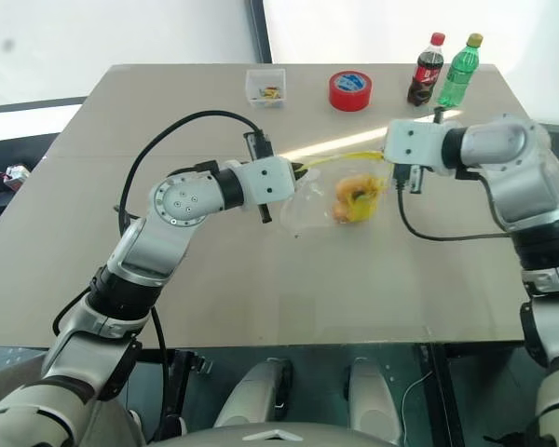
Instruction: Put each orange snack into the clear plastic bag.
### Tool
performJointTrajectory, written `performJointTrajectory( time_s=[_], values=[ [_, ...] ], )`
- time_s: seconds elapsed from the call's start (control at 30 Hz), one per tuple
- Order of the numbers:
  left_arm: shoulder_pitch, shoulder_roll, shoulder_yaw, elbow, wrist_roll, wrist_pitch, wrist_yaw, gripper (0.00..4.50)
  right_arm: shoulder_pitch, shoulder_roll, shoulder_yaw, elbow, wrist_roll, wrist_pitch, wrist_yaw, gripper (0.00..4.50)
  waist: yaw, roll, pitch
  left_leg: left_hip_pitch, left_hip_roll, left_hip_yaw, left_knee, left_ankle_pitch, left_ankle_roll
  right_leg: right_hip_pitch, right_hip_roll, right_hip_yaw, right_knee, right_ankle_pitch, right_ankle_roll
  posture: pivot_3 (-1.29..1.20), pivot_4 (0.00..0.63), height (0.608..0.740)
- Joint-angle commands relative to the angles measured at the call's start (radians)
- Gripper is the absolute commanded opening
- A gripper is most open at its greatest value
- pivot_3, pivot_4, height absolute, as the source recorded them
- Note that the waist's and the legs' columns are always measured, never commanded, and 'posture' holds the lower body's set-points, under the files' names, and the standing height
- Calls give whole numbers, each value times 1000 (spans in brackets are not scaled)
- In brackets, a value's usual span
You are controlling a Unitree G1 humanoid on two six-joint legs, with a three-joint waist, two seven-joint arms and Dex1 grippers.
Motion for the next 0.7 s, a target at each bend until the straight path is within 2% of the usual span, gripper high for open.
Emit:
performJointTrajectory(
  time_s=[0.03,0.23,0.43,0.7],
  values=[
    [-9,2,24,-10,-1,-23,11,0,-4,-16,-41,-7,4,-23,-13,210,-3,0,0,0,0,0,0,0,0,0,0,0,0,0,0,0,150,740],
    [-10,-2,21,-3,1,-30,13,0,9,8,-60,-61,54,-3,8,210,-4,0,0,0,0,0,0,0,0,0,0,0,0,0,0,0,150,740],
    [-15,-4,21,7,0,-40,12,0,7,87,-88,-234,211,109,58,210,-4,0,0,0,1,0,0,0,0,0,0,1,0,0,0,0,150,740],
    [-21,-14,17,9,1,-44,11,0,14,117,-30,-243,163,62,48,210,2,0,0,0,0,-1,1,0,0,1,0,0,0,0,0,0,150,740]
  ],
)
